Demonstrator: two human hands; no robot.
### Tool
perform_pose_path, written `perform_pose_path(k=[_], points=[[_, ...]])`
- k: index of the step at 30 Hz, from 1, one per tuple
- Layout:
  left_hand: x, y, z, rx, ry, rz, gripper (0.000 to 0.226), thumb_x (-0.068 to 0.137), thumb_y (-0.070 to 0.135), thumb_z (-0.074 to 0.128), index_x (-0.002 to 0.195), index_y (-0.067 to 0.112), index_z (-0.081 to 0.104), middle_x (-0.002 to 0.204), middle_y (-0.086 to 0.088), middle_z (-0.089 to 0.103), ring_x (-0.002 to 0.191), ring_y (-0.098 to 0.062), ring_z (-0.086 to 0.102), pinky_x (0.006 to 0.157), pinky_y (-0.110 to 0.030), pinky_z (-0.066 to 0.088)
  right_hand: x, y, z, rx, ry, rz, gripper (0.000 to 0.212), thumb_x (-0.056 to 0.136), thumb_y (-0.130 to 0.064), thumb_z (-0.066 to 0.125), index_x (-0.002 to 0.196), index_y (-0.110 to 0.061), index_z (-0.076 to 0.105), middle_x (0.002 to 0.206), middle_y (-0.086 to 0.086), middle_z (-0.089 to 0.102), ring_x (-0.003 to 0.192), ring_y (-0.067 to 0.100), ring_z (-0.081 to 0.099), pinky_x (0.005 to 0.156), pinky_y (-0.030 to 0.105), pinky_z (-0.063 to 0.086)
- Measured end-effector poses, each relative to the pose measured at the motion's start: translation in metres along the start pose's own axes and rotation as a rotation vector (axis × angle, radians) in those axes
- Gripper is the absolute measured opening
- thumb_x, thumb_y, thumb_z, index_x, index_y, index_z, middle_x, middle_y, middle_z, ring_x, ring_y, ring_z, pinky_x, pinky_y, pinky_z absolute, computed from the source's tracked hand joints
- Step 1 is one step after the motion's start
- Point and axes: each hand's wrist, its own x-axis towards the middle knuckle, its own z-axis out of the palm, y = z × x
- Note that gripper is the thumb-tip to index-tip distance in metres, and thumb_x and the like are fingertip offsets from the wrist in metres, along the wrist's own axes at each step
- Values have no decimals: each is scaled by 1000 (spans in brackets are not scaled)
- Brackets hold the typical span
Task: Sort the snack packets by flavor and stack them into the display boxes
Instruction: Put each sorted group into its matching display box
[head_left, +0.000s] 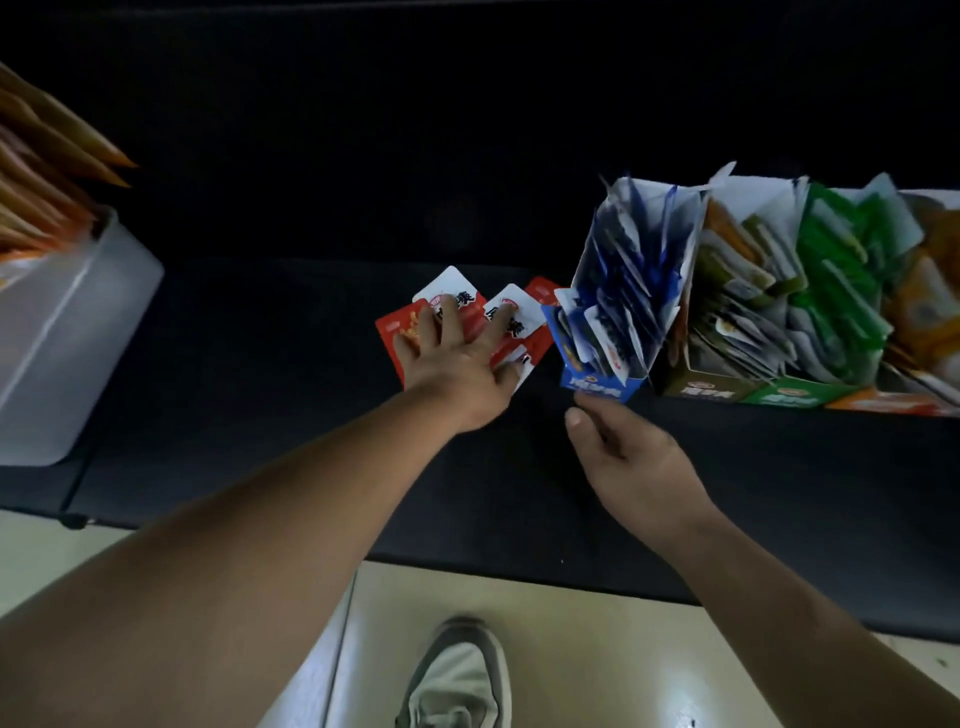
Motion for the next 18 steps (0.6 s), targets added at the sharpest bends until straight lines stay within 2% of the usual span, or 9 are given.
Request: perform_pose_path(k=[5,7,10,12,13,15,16,18], points=[[-36,-4,10,13,35,40,76,97,69,34,155,57,-11,171,-12,-17,157,-43,-10,122,-68,2,-7,10,-2,92,-107,30,46,100,-42,63,145,-39,56,140,-20,61,133,3,53,115,28,41],[-58,-6,21,16,48,54,76,96,72,33,156,56,-11,171,-12,-14,157,-43,-7,122,-68,4,-11,11,-4,53,-148,20,51,100,-44,62,150,-41,49,148,-22,54,139,3,47,117,26,36],[-96,-1,43,30,74,71,76,93,76,25,157,54,-10,172,-13,-10,156,-43,-3,121,-68,8,-16,16,-1,-60,-140,-39,55,102,-44,57,155,-42,41,157,-15,47,145,7,42,118,25,33],[-111,3,50,-5,112,124,71,95,73,20,159,51,0,172,-15,0,157,-42,5,121,-67,13,-18,18,1,-91,-117,-89,56,104,-43,55,157,-43,37,156,-13,48,144,7,43,113,22,34],[-116,2,50,-52,161,160,67,98,68,21,160,48,9,171,-15,10,156,-42,14,120,-65,20,-18,19,0,-104,-117,-107,57,104,-44,55,157,-43,36,156,-14,49,143,7,44,112,22,35],[-120,-10,47,-173,283,186,63,101,55,36,160,34,29,166,-17,28,148,-43,32,115,-62,37,-16,21,-1,-131,-133,-121,59,103,-48,54,158,-44,34,155,-15,49,143,7,43,113,25,36],[-119,-19,44,-216,296,157,65,99,52,47,159,28,34,166,-18,30,147,-44,34,114,-61,39,-15,20,-2,-140,-130,-120,60,102,-49,55,158,-43,34,155,-14,49,143,7,42,114,26,37],[-116,-35,35,-262,179,38,77,93,51,64,160,27,33,167,-13,27,151,-39,27,120,-53,31,-14,18,0,-187,-105,-139,62,100,-52,56,158,-42,36,155,-14,49,145,6,41,116,29,38]])
